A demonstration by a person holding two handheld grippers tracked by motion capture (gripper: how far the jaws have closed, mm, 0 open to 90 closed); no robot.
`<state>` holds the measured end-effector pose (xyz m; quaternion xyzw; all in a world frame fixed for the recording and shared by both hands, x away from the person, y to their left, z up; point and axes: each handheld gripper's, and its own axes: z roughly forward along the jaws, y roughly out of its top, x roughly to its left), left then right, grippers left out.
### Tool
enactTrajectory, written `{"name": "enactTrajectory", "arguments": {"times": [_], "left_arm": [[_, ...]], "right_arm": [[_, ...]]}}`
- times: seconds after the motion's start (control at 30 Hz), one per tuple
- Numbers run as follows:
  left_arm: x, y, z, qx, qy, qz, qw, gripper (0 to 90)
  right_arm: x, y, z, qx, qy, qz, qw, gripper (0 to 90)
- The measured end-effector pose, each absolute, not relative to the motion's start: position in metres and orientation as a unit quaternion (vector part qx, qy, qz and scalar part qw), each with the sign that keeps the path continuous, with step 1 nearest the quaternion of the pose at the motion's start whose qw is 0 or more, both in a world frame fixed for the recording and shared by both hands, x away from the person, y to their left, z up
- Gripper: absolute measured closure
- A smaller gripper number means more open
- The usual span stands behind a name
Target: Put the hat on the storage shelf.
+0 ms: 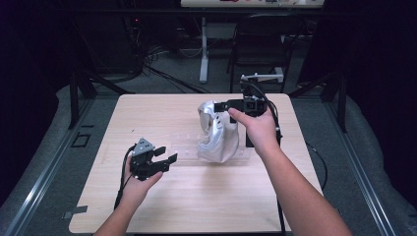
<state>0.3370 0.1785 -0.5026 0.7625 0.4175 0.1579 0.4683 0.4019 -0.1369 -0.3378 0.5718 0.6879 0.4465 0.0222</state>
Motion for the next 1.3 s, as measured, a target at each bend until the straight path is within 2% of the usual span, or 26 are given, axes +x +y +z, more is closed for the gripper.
{"name": "enactTrajectory", "arguments": {"times": [0.43, 0.63, 0.73, 1.03, 1.3], "left_arm": [[0.336, 0.18, -0.502, 0.762, 0.417, 0.159, 0.469, 43.7], [0.337, 0.181, -0.503, 0.762, 0.42, 0.159, 0.467, 43.6], [0.337, 0.18, -0.504, 0.762, 0.421, 0.157, 0.465, 43.6], [0.337, 0.179, -0.506, 0.766, 0.421, 0.157, 0.46, 43.6], [0.336, 0.176, -0.508, 0.771, 0.418, 0.157, 0.454, 43.6]], "right_arm": [[0.387, -0.157, -0.336, 0.561, 0.688, 0.46, 0.021, 41.8], [0.368, -0.173, -0.338, 0.551, 0.686, 0.474, 0.007, 41.2], [0.362, -0.176, -0.339, 0.544, 0.692, 0.475, 0.016, 40.9], [0.334, -0.191, -0.36, 0.534, 0.695, 0.48, 0.044, 40.1], [0.314, -0.201, -0.384, 0.544, 0.682, 0.487, 0.033, 40.1]]}}
